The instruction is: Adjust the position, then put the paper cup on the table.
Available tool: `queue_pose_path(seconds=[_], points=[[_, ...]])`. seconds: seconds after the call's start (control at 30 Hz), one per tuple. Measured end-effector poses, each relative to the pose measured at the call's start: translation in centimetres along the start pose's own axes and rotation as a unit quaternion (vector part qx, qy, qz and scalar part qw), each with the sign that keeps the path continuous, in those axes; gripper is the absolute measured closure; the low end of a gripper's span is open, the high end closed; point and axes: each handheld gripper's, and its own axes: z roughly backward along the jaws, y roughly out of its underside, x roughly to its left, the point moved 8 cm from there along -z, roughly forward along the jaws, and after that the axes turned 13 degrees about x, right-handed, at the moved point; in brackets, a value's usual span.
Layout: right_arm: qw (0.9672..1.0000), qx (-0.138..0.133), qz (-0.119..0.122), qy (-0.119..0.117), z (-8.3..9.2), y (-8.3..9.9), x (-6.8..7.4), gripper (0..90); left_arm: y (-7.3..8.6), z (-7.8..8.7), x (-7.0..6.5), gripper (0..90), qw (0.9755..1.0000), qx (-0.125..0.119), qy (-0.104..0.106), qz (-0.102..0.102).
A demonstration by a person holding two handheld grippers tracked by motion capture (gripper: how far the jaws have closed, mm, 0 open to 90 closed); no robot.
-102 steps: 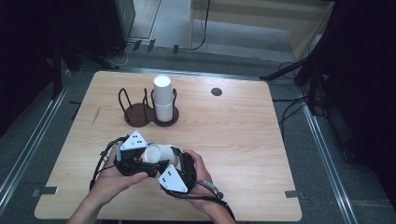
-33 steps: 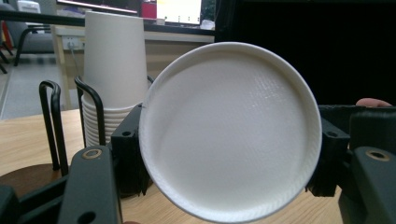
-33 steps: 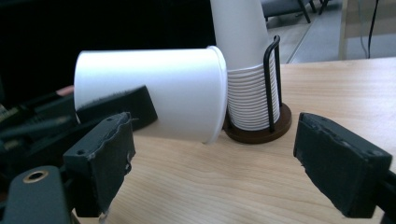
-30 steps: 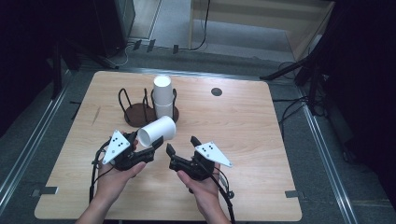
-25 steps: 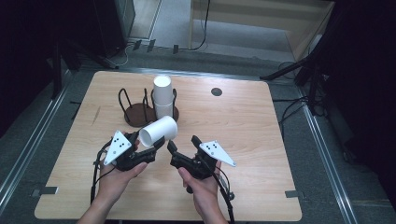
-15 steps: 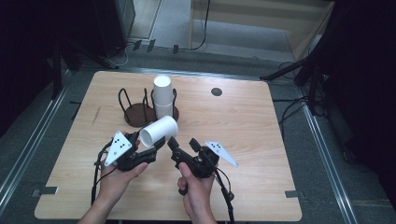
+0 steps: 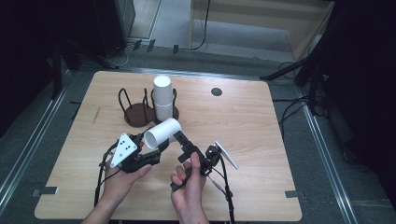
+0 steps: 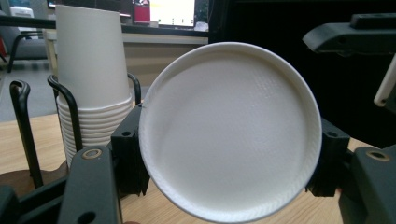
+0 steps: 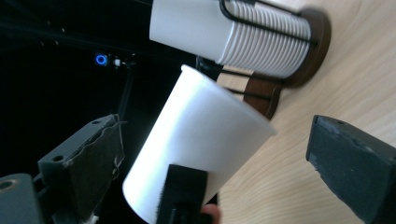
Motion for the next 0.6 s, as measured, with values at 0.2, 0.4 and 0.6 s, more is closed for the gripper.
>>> queue_pose_path(seconds=[0.2,0.4,0.6], points=[[0.9980,0.008,-0.061,-0.013,-0.7,0.4,0.0,3.1,0.0,-0.3,-0.5,32.5,1.0000,-0.002,0.004,-0.006],[0.9942,0.015,-0.103,-0.026,-1.7,0.2,-0.3,3.0,0.1,-0.4,-0.8,32.5,0.9999,-0.001,0.006,-0.012],[0.9905,0.026,-0.129,-0.041,-2.7,-0.3,-0.7,2.8,0.0,-0.3,-1.0,32.5,0.9999,-0.005,0.006,-0.015]])
